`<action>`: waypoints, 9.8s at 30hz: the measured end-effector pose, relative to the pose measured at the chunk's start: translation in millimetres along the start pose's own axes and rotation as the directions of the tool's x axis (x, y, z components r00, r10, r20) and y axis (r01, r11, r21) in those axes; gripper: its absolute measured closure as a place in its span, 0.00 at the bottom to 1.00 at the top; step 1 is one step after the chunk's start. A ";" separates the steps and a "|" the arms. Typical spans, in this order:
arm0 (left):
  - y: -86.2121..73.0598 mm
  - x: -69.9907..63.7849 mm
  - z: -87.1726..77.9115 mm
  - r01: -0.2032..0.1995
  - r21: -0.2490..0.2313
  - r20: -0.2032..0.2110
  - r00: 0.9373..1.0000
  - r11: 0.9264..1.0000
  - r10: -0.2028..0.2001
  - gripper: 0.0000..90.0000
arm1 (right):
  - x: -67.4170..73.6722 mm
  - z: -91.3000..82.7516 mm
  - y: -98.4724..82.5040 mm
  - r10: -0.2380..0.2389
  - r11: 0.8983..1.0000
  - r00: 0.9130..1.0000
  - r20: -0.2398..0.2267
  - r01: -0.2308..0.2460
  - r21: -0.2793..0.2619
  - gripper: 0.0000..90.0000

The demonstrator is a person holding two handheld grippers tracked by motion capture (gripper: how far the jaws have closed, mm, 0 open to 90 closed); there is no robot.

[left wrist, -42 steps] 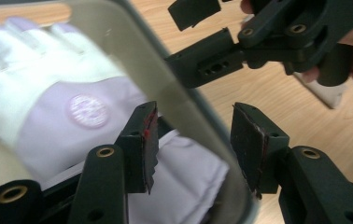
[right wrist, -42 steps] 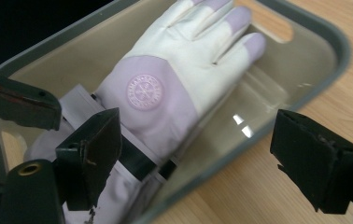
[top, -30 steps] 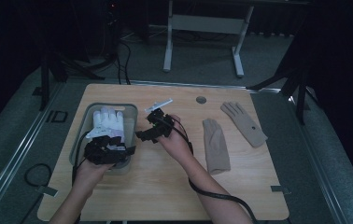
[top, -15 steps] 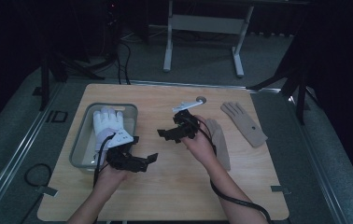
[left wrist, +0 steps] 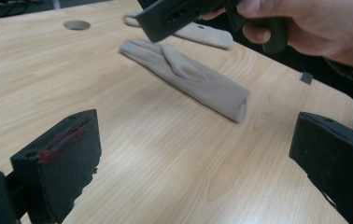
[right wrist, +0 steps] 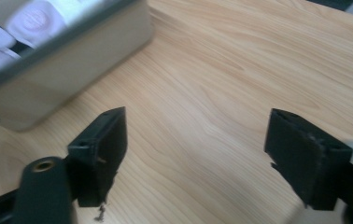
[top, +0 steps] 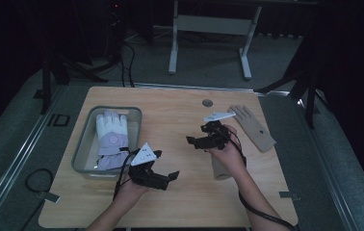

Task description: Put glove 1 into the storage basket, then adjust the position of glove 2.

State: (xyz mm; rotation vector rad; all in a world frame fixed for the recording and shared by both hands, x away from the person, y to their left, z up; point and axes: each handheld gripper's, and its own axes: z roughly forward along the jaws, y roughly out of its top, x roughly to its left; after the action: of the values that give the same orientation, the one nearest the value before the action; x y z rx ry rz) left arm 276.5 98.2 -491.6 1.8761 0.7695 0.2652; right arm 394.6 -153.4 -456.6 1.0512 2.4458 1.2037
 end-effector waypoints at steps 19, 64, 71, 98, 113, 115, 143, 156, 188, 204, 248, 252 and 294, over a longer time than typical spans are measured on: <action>-41.3 -0.7 20.0 -0.067 0.003 -0.030 0.997 0.998 0.067 0.03 | -45.7 -24.5 -72.1 -0.066 0.998 0.994 0.091 0.067 -0.009 0.39; -53.3 2.4 23.1 -0.064 0.000 -0.041 0.997 0.998 0.064 0.03 | -62.9 9.8 -99.9 0.106 0.993 0.984 0.142 -0.112 0.034 0.87; -53.1 3.6 22.2 -0.063 -0.002 -0.045 0.997 0.998 0.063 0.03 | -50.9 1.2 -71.3 0.114 0.993 0.986 0.122 -0.111 -0.032 0.88; -52.5 6.7 19.0 -0.058 -0.023 -0.054 0.997 0.998 0.056 0.03 | 4.1 36.5 -59.5 0.131 0.991 0.977 0.168 -0.125 -0.044 0.86; -53.5 6.0 20.1 -0.064 -0.029 -0.044 0.997 0.998 0.063 0.03 | 8.6 54.2 -79.1 0.077 0.996 0.983 0.165 -0.085 0.042 0.70; -53.9 5.5 20.1 -0.064 -0.029 -0.042 0.997 0.998 0.063 0.03 | 10.3 54.3 -80.8 0.062 0.997 0.985 0.163 -0.069 0.039 0.67; -55.2 5.5 20.9 -0.061 -0.040 -0.021 0.998 0.997 0.060 0.03 | -76.8 -41.7 -66.8 0.013 0.995 0.974 0.228 0.010 -0.100 0.60; -55.1 6.2 19.3 -0.049 -0.050 -0.015 0.999 0.998 0.049 0.03 | -156.7 -57.8 -85.0 0.157 0.986 0.917 0.366 -0.127 -0.106 0.59; -56.8 5.4 17.1 -0.053 -0.045 -0.014 0.999 0.998 0.053 0.03 | -226.8 -21.7 -101.2 0.216 0.969 0.884 0.414 -0.246 0.021 0.79; -55.9 4.5 16.2 -0.052 -0.049 -0.016 0.999 0.997 0.051 0.03 | -189.8 -37.6 -88.7 0.392 0.915 0.801 0.452 -0.391 -0.101 0.93; -52.4 0.7 15.8 -0.068 -0.066 -0.002 0.998 0.996 0.068 0.03 | -89.7 -68.5 -143.0 0.426 0.898 0.766 0.481 -0.423 -0.120 0.73; -52.3 0.9 15.3 -0.064 -0.068 0.001 0.998 0.996 0.064 0.03 | -97.6 -76.7 -138.0 0.363 0.929 0.809 0.462 -0.354 -0.109 0.67; -54.4 3.1 15.5 -0.065 -0.069 -0.013 0.998 0.996 0.064 0.03 | -76.9 -63.2 -124.8 0.312 0.950 0.839 0.447 -0.289 -0.121 0.93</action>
State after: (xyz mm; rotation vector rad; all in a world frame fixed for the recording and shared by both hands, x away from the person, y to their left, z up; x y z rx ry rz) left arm 265.7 102.2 -547.0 1.8375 0.6996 0.3387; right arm 356.9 -295.1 -519.5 1.5476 1.9236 0.9420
